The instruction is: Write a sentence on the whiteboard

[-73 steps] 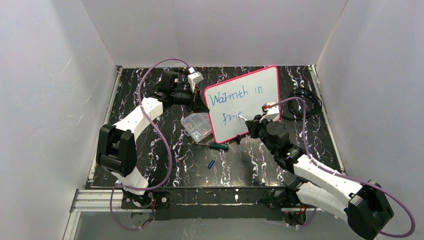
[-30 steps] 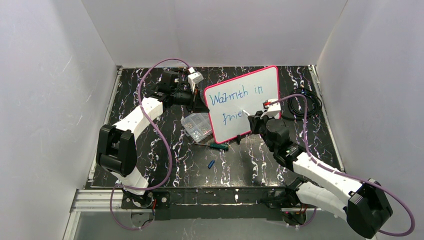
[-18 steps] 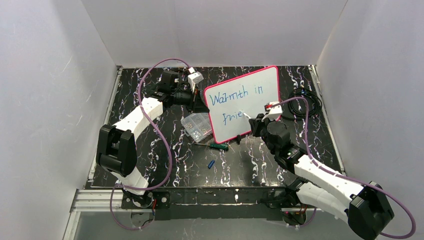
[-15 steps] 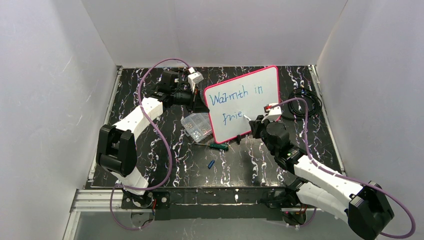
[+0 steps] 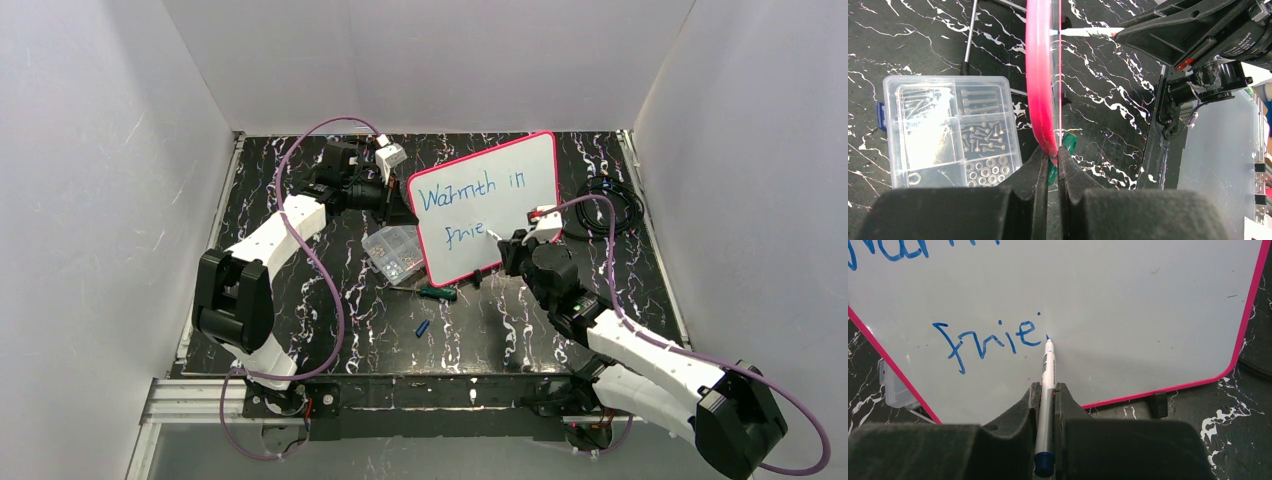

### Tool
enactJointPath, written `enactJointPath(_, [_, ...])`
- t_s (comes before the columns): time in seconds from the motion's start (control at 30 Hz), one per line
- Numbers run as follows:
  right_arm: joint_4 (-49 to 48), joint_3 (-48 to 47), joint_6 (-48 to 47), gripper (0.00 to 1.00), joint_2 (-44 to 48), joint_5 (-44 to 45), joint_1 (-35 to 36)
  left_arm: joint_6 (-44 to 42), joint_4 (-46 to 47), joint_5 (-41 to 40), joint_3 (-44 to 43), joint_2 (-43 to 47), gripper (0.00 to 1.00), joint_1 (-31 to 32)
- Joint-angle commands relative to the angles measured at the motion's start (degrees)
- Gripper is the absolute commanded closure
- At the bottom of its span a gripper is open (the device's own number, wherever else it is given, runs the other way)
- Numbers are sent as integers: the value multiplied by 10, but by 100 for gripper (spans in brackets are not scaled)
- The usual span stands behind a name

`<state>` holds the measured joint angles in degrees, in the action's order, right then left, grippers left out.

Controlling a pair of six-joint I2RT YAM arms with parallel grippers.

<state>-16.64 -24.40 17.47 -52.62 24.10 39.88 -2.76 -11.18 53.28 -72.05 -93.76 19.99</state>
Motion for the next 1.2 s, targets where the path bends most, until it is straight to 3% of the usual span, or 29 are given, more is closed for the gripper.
enactJointPath(0.0, [-43, -37, -15, 99, -9, 7, -1, -7, -6, 39, -22, 36, 100, 6])
enactJointPath(0.63, [-55, -34, -26, 99, -4, 55, -1, -7, -5, 40, -22, 37, 100, 6])
enactJointPath(1.17, [-9, 7, 9, 99, 7, 39, -1, -7, -6, 40, -22, 37, 100, 6])
